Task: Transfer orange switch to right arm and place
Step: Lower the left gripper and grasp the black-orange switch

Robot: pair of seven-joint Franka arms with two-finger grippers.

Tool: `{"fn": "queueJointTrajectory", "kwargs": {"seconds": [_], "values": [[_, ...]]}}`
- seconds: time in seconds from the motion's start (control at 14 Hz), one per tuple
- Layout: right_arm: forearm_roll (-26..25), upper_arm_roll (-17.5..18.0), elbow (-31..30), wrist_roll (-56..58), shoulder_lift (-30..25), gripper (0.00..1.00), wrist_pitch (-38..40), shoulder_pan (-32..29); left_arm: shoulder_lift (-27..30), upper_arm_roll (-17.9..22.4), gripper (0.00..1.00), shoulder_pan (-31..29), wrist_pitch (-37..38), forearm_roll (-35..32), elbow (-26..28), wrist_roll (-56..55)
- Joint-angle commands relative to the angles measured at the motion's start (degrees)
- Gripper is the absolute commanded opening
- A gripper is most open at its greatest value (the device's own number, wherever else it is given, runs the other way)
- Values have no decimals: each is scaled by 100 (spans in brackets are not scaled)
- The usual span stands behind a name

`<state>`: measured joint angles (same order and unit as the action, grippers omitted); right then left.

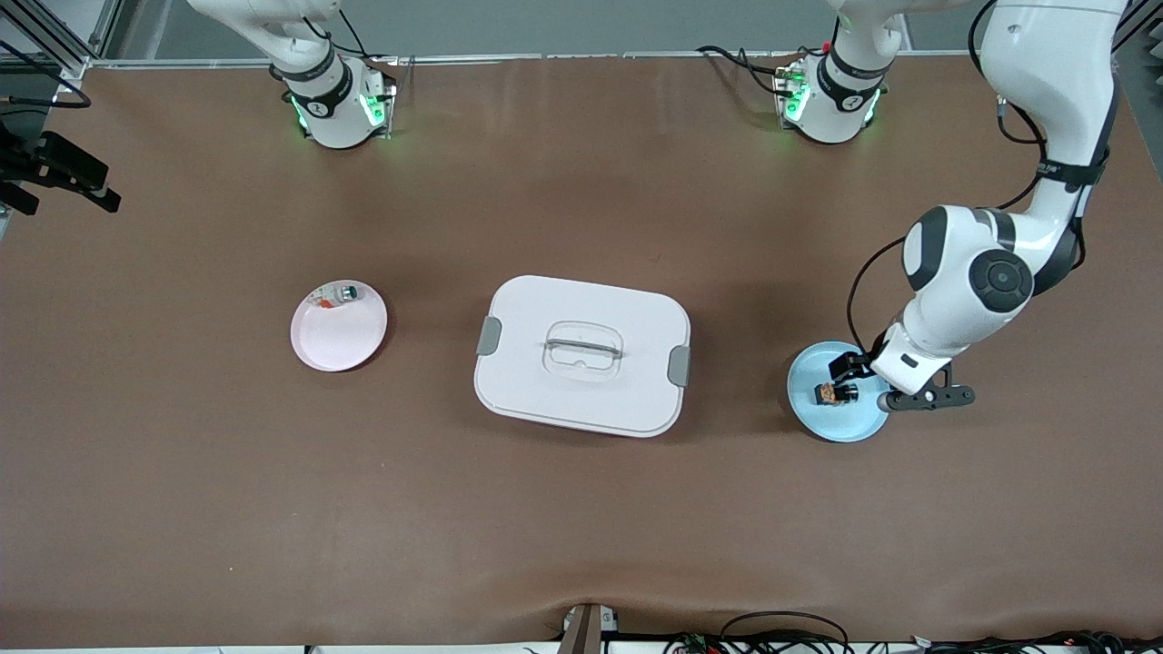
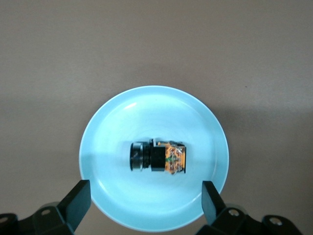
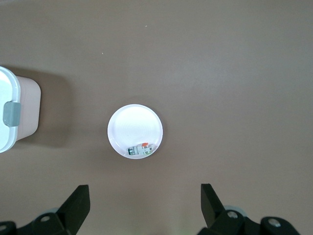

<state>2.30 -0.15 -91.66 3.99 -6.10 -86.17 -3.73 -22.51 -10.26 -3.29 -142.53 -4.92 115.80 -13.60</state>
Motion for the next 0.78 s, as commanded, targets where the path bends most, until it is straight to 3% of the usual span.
{"fn": "queueJointTrajectory", "kwargs": {"seconds": [0.0,0.71], "values": [[16,95,-54,32,-85,100,-23,-101,-287,-11,100,-5,-476,-132,22,6],[16,95,-54,32,-94,100,-14,-101,-895,-2,100,-23,-978,-352,4,7]]}}
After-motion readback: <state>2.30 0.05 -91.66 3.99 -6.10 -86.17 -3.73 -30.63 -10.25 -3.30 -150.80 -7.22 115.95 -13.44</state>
